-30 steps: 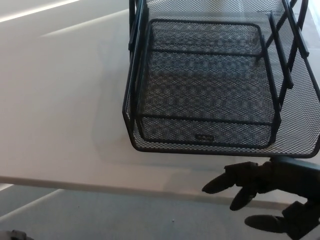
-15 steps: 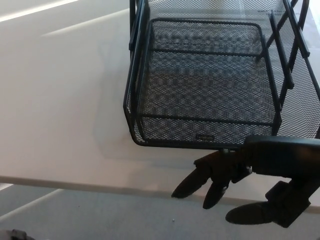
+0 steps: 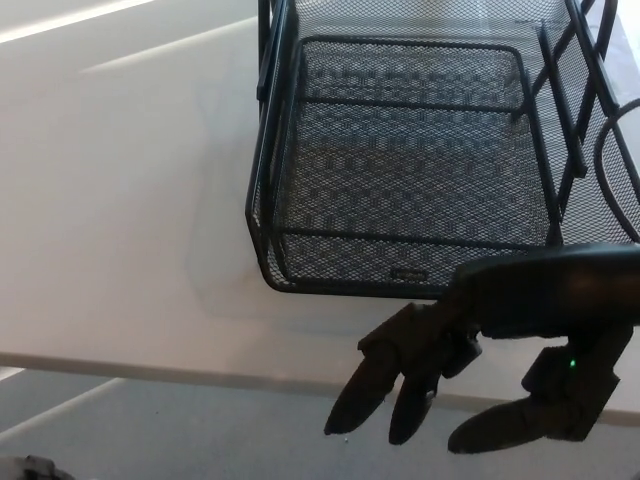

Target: A balck drawer is kept on the middle of the table and the robot uses its right hand to push it back away from the robot

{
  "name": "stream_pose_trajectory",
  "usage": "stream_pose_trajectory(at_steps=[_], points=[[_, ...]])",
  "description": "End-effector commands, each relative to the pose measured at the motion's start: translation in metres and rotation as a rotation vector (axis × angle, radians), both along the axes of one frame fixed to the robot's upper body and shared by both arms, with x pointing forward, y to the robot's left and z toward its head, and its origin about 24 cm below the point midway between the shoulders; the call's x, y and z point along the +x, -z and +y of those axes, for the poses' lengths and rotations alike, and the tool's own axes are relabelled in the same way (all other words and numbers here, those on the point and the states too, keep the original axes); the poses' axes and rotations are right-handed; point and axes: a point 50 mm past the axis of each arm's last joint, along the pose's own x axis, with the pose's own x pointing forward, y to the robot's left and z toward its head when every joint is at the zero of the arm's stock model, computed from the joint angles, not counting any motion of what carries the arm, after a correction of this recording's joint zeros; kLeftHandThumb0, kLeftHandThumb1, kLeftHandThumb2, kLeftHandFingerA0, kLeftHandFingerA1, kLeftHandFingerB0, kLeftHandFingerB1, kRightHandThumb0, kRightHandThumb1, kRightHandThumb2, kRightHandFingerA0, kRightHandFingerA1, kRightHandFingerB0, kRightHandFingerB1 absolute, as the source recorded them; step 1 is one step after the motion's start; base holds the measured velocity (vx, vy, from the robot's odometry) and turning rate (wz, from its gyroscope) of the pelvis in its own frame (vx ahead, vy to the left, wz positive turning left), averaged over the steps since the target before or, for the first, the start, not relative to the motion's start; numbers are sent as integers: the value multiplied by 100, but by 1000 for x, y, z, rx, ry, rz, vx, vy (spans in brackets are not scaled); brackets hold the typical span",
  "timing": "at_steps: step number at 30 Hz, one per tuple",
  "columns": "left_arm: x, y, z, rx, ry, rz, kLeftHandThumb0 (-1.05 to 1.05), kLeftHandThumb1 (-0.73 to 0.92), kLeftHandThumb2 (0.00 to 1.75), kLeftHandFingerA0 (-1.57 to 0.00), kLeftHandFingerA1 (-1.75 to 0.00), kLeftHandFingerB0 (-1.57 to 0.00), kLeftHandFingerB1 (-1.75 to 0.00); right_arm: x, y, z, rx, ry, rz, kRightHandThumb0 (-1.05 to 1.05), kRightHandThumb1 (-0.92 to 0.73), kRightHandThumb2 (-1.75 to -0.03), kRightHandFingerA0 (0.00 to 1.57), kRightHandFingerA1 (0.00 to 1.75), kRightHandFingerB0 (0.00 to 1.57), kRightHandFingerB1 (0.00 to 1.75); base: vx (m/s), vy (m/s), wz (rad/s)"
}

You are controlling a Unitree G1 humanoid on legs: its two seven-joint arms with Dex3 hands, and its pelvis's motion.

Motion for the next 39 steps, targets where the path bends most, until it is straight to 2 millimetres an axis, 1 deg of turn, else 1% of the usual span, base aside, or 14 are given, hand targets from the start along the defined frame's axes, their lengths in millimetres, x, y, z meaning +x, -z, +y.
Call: stream_pose_trajectory(at_steps=[1, 8, 12, 14, 15, 16, 17, 18, 19, 26, 27, 31, 33, 39], points=[[-2, -2, 5, 16, 30, 29, -56, 75, 63, -47, -38, -34, -33, 23, -4, -6, -130, 28, 294, -62, -77, -65, 49, 47, 34, 37, 0, 0, 0], [-2, -2, 5, 17, 37, 30, -56, 76, 63, -48, -38, -33, -32, 46, -7, -14, -142, 123, 286, -61, -80, -64, 49, 47, 33, 37, 0, 0, 0], [-3, -2, 6, 15, 36, 30, -57, 76, 63, -48, -38, -34, -33, 59, -2, -18, -168, 186, 286, -63, -81, -64, 52, 45, 37, 37, 0, 0, 0], [-4, -2, 6, 10, 32, 32, -56, 75, 63, -48, -38, -34, -33, 61, -1, -19, -179, 195, 289, -64, -81, -64, 52, 45, 37, 37, 0, 0, 0], [-4, -2, 6, 11, 36, 30, -56, 76, 63, -48, -38, -34, -33, 65, 1, -20, -194, 209, 278, -68, -76, -65, 51, 46, 35, 38, 0, 0, 0], [-4, -2, 6, 11, 37, 29, -56, 76, 63, -48, -38, -34, -33, 66, 1, -21, -198, 213, 275, -68, -76, -65, 51, 46, 35, 38, 0, 0, 0], [-4, -2, 5, 13, 40, 28, -56, 76, 63, -48, -38, -34, -33, 67, 2, -21, -204, 218, 272, -66, -81, -64, 51, 45, 36, 37, 0, 0, 0], [-4, -2, 5, 14, 41, 28, -56, 76, 63, -48, -38, -34, -33, 68, 2, -22, -205, 219, 271, -66, -81, -64, 51, 45, 36, 37, 0, 0, 0], [-3, -2, 5, 11, 39, 32, -57, 73, 63, -46, -38, -30, -32, 70, 2, -23, -208, 225, 268, -66, -81, -64, 52, 45, 36, 37, 0, 0, 0], [-3, -2, 5, 14, 42, 34, -58, 73, 63, -46, -38, -31, -32, 76, 1, -25, -220, 242, 256, -67, -81, -64, 52, 43, 37, 36, 0, 0, 0], [-4, -1, 5, 14, 41, 33, -56, 76, 63, -48, -38, -32, -32, 77, 0, -24, -221, 245, 252, -67, -81, -64, 51, 44, 37, 37, 0, 0, 0], [-4, -1, 5, 11, 32, 33, -57, 72, 63, -47, -38, -32, -33, 79, -4, -24, -223, 263, 230, -67, -81, -64, 51, 44, 37, 36, 0, 0, 0], [-4, -1, 5, 15, 30, 31, -56, 75, 63, -48, -38, -33, -32, 80, -5, -24, -220, 270, 227, -68, -80, -64, 51, 44, 37, 37, 0, 0, 0], [-3, -1, 5, 23, 45, 35, -57, 76, 63, -47, -38, -32, -32, 80, -20, -19, -175, 281, 169, -68, -79, -64, 49, 42, 38, 37, 0, 0, 0]])
